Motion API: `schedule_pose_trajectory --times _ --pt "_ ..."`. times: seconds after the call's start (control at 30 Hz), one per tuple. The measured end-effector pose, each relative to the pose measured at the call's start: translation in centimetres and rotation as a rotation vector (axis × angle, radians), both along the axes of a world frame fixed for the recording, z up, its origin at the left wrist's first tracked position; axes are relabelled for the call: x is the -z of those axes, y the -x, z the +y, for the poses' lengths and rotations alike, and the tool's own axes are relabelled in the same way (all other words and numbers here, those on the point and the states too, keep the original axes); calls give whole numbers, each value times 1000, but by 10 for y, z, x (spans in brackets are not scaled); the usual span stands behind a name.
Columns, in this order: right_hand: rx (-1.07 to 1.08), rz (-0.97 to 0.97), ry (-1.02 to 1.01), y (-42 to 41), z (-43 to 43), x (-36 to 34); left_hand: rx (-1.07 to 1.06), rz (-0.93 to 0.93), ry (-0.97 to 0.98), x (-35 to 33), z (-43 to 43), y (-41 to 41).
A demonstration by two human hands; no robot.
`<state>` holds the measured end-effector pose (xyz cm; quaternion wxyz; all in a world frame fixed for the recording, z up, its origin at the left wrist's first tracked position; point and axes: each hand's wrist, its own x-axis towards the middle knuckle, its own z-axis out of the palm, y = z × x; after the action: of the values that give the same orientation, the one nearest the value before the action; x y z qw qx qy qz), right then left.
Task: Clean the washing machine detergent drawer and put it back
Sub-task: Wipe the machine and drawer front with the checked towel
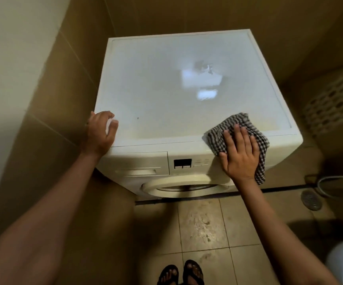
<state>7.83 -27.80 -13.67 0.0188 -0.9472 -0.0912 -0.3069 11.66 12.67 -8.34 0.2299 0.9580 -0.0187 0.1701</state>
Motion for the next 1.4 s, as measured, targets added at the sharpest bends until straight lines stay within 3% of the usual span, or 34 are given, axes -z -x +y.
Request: schedule_pose_trajectory --times 0.07,0.13,0.27,0.43,0.67,0.83,1.0,1.17,1.3,1.4 --pt "123 133 -219 -7 15 -25 -31 -38 -9 -1 -8 2" --pt "61 197 -292 -9 46 -38 -76 -68 40 -4 -30 4" --pt "-230 235 -109 -3 84 -38 -32 -87 118 -8 -104 -3" --pt "-369 447 15 -11 43 -43 44 -37 56 -5 -132 -10" --pt "222 655 -146 -85 -68 -59 -25 -7 106 -8 -135 -10" --pt "391 659 -241 -149 -50 -63 -67 -22 81 -9 -136 -13" --pt "185 727 -187 -177 48 -72 -102 -28 78 -11 -137 -13" --pt "-156 747 -62 -126 120 -67 -143 26 95 -16 -138 -15" --pt "-335 759 -26 -88 85 -62 -162 76 115 -16 -134 -14" --pt "-175 739 -80 -90 25 -59 -148 61 125 -9 -129 -16"
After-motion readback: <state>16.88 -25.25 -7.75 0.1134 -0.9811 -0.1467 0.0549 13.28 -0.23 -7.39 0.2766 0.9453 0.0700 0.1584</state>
